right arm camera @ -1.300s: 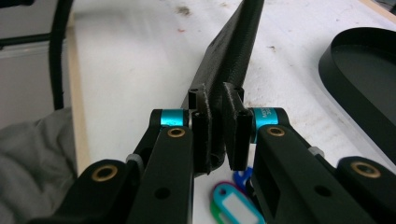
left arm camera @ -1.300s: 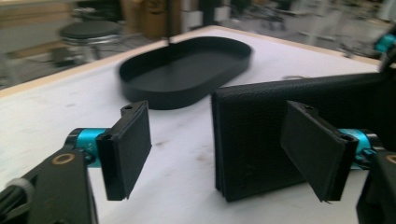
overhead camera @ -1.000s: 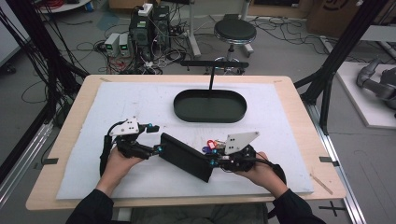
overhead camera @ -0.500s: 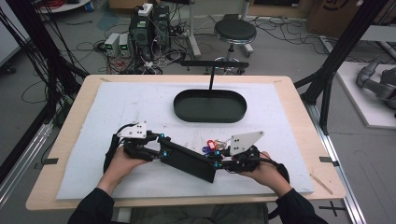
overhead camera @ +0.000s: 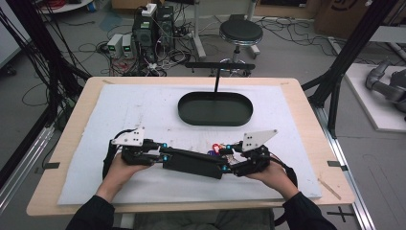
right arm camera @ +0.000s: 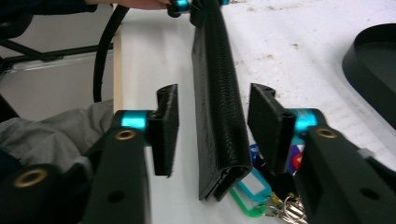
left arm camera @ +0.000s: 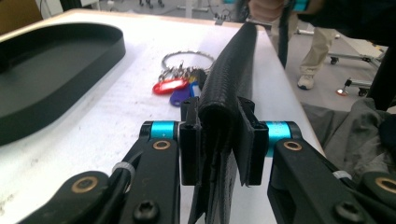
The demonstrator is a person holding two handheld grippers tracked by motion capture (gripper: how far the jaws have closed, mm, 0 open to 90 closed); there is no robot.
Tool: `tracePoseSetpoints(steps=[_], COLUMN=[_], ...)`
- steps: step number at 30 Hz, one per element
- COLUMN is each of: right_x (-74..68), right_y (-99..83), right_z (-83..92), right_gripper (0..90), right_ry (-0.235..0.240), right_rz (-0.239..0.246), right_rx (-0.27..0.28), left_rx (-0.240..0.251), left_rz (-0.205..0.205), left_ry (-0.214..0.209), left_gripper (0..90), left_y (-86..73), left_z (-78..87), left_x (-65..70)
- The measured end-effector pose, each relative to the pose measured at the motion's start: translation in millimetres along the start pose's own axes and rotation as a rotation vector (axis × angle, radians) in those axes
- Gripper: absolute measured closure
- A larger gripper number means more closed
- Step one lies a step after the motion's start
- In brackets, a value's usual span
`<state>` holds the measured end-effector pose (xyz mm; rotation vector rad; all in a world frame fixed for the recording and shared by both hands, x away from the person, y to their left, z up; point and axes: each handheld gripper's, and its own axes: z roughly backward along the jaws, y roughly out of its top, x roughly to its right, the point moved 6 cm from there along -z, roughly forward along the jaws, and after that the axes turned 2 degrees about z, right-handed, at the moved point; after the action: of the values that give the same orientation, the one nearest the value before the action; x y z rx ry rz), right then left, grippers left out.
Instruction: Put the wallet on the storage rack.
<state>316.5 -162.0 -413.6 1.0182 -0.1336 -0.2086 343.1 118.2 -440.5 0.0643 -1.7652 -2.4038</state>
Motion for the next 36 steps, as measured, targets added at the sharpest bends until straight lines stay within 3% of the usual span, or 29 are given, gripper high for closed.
tracePoseSetpoints(steps=[7, 10, 15, 17, 18, 19, 21, 25, 29, 30, 35, 36], right_x=[6.7, 9.4, 12.9, 13.9, 15.0, 15.0, 13.5, 12.3, 11.7, 11.9, 15.9, 20.2], right_y=[0.8, -0.5, -2.9, -2.8, -2.0, -2.0, -1.7, -1.6, -0.5, 0.3, 1.4, 1.6], right_z=[6.4, 8.1, 4.6, 2.8, 1.6, 1.6, 1.7, 5.9, 9.7, 11.3, 20.4, 26.3], right_gripper=[41.0, 39.3, 38.5, 42.4, 52.3, 52.3, 65.6, 74.8, 76.6, 76.9, 77.0, 77.0], right_ry=[-0.006, -0.011, -0.026, -0.034, -0.029, -0.029, -0.006, 0.016, 0.013, -0.003, -0.027, -0.052], right_rz=[-0.045, -0.062, -0.084, -0.093, -0.096, -0.096, -0.084, -0.054, -0.028, -0.022, -0.036, -0.04], right_rx=[0.043, 0.048, 0.048, 0.046, 0.057, 0.057, 0.07, 0.083, 0.099, 0.108, 0.142, 0.162], left_rx=[0.053, 0.122, 0.18, 0.201, 0.204, 0.207, 0.204, 0.215, 0.22, 0.219, 0.216, 0.222], left_rz=[-0.019, -0.016, -0.011, -0.012, -0.011, -0.011, -0.022, -0.019, -0.005, 0.003, 0.023, 0.027], left_ry=[0.006, 0.026, 0.028, 0.022, 0.023, 0.02, 0.027, 0.022, 0.05, 0.067, 0.137, 0.149], left_gripper=[74.7, 74.9, 74.9, 74.9, 74.9, 74.9, 74.8, 73.4, 64.1, 51.9, 39.3, 35.7], left_y=[9.2, 18.6, 25.9, 28.4, 29.2, 29.9, 30.6, 31.0, 32.7, 33.0, 32.5, 32.6], left_z=[5.4, 10.5, 13.5, 12.9, 12.2, 11.0, 8.8, 7.0, 4.8, 4.4, 7.5, 9.0], left_x=[6.9, 9.6, 12.3, 14.1, 14.6, 15.7, 16.9, 17.5, 14.9, 13.2, 8.0, 7.2])
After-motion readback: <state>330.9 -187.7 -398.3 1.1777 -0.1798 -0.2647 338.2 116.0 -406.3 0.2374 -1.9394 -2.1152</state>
